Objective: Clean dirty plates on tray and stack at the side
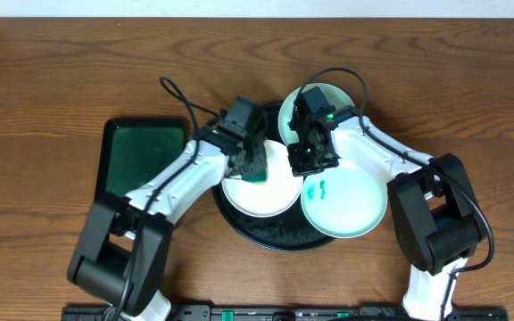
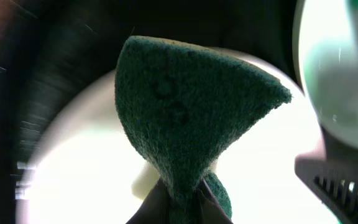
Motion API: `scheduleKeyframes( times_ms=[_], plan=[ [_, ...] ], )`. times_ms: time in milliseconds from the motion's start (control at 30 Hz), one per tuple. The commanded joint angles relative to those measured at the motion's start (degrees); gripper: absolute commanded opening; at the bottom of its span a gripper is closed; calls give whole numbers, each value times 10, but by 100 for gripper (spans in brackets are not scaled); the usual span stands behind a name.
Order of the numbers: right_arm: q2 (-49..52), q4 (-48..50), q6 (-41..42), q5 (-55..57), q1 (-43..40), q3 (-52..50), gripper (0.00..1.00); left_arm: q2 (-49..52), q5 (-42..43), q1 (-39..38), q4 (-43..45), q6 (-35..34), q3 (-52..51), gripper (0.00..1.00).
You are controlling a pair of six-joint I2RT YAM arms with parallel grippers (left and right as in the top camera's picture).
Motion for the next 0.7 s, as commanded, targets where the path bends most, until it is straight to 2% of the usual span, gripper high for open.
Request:
scheduleKeyframes(
  times_ms=[0,67,167,233,400,667],
  plan=[
    [7,2,7,19,-2,-3,1,25,42,-10,3,-9,-23,7],
    [7,4,8,19,-2,-3,1,29,-1,-9,-16,-6,-26,8],
    [7,11,12,19,-2,-3,1,28,-131,0,-68,-11,-26,7],
    [4,13,12,19,-1,-3,1,22,-183,15,-103,-18,-21,7],
    [-16,26,12,21,7,-2,1,-38,-195,55,-139,-19,-11,8],
    [-77,34,0,103,38,-2,1,-225,-176,77,-139,-5,-11,7]
  ],
)
